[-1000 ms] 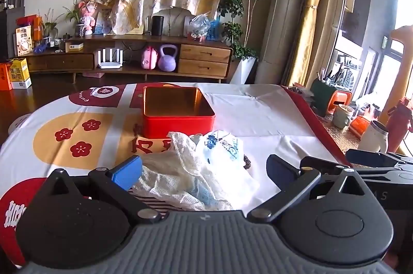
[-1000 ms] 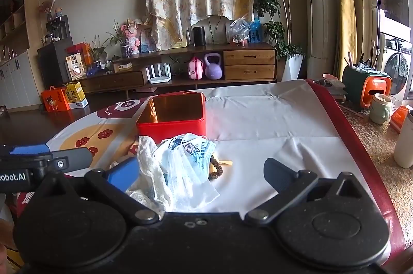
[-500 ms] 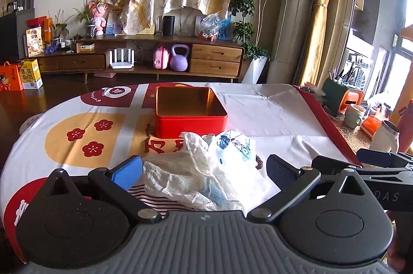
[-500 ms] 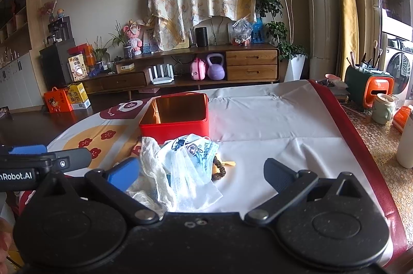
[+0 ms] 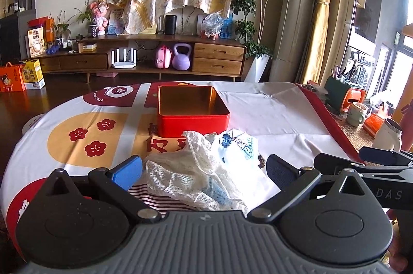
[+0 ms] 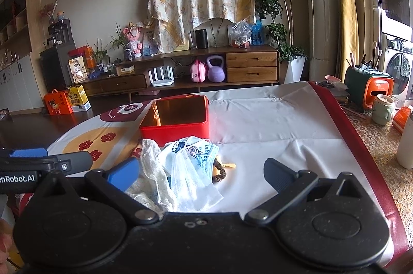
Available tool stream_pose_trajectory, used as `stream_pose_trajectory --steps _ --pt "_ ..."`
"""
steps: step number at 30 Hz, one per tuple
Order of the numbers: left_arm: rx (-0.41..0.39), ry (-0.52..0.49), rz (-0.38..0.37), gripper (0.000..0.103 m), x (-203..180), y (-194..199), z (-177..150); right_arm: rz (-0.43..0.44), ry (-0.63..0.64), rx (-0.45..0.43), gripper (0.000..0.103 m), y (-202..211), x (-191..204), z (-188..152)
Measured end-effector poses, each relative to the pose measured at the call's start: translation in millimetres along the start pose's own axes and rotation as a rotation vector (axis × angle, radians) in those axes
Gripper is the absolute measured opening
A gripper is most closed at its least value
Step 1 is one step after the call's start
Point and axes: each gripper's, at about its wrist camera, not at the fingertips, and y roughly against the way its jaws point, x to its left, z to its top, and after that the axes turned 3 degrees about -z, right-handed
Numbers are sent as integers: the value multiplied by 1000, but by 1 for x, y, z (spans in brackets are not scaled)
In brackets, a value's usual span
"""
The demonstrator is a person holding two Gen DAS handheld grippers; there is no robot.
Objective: Organize soft objects
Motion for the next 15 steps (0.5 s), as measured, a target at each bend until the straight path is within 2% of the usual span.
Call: stream_pose_trajectory --steps 15 --pt "-9 -1 9 103 -3 1 -1 12 -38 23 103 -1 -4 -1"
